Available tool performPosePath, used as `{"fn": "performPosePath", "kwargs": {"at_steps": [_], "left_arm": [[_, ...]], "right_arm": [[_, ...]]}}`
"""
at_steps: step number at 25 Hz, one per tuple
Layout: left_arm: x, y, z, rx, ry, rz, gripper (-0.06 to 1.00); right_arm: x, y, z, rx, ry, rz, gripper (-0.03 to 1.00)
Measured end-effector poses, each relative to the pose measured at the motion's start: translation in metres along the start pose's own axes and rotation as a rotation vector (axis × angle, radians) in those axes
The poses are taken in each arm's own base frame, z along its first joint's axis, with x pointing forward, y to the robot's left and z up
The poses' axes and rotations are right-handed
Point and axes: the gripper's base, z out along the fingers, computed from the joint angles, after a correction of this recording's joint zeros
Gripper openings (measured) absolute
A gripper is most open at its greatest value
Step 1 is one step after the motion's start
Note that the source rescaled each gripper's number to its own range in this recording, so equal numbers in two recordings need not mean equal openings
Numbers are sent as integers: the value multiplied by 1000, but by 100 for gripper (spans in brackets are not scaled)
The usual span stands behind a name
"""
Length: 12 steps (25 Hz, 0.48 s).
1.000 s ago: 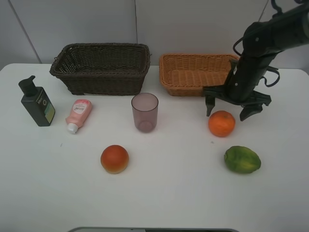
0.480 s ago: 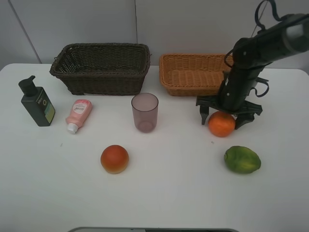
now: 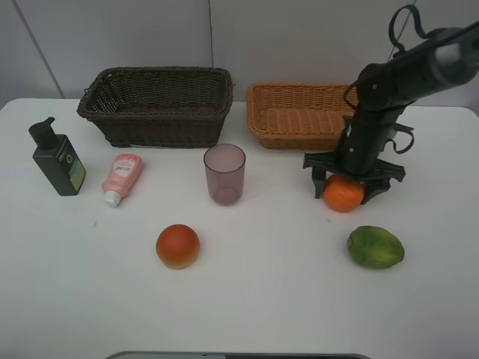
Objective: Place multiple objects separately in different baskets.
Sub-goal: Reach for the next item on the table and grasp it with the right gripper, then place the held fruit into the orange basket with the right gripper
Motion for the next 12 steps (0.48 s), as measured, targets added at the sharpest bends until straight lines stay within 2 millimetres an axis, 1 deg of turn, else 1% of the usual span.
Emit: {"fn": "performPosePath", "kwargs": {"at_steps": [1,2,12], "left_arm": [[0,0,0,0,0,0,98],[0,0,0,0,0,0,98],[0,0,0,0,0,0,98]], "right_arm": [[0,0,0,4,0,-4,45],[0,0,0,4,0,-4,42],[0,0,0,3,-2,-4,42]]}}
